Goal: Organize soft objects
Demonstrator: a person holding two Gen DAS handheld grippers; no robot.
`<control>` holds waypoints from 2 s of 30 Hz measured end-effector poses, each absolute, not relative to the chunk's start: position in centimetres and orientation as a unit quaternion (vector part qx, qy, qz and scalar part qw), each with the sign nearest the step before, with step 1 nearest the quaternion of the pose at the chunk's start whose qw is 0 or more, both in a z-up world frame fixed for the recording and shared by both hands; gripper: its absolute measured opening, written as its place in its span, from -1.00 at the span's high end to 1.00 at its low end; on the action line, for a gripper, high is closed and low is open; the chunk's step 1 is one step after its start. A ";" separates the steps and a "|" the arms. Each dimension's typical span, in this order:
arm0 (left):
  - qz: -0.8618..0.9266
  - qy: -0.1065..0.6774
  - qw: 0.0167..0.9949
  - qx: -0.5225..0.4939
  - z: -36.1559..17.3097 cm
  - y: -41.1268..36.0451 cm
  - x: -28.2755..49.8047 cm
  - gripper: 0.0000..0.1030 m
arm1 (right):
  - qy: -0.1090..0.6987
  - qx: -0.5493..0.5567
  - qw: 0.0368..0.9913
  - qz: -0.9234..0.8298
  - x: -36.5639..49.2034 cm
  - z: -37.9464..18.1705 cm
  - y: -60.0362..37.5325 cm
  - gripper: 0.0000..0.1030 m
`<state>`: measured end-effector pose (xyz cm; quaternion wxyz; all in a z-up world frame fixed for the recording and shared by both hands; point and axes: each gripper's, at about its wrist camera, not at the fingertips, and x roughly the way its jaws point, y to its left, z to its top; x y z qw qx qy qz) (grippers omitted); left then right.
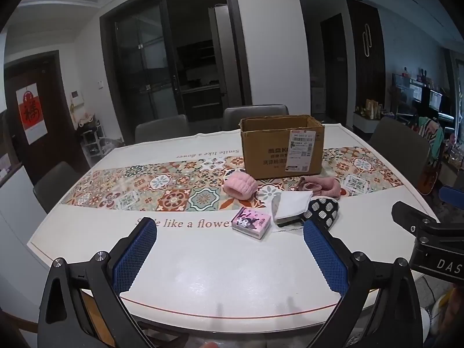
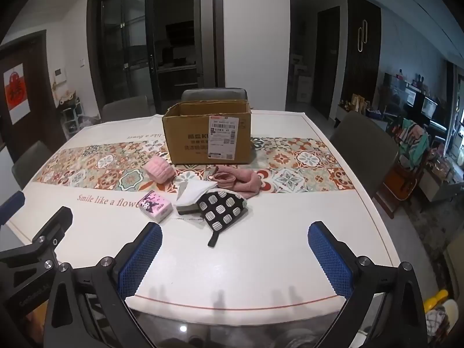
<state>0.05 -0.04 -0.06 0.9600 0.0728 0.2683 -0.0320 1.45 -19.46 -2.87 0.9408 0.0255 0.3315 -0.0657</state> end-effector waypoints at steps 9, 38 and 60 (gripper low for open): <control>-0.036 0.263 0.961 0.073 0.7 -0.5 0.0 -1.00 | 0.326 0.026 0.943 -0.065 1.4 -2.9 -19.7 -0.99; -0.037 0.262 0.962 0.071 0.2 -0.6 0.4 -1.00 | 0.325 0.027 0.943 -0.066 1.7 -2.7 -19.6 -0.99; -0.040 0.263 0.961 0.073 0.1 -0.3 0.5 -1.00 | 0.324 0.028 0.943 -0.066 2.1 -2.7 -19.4 -0.99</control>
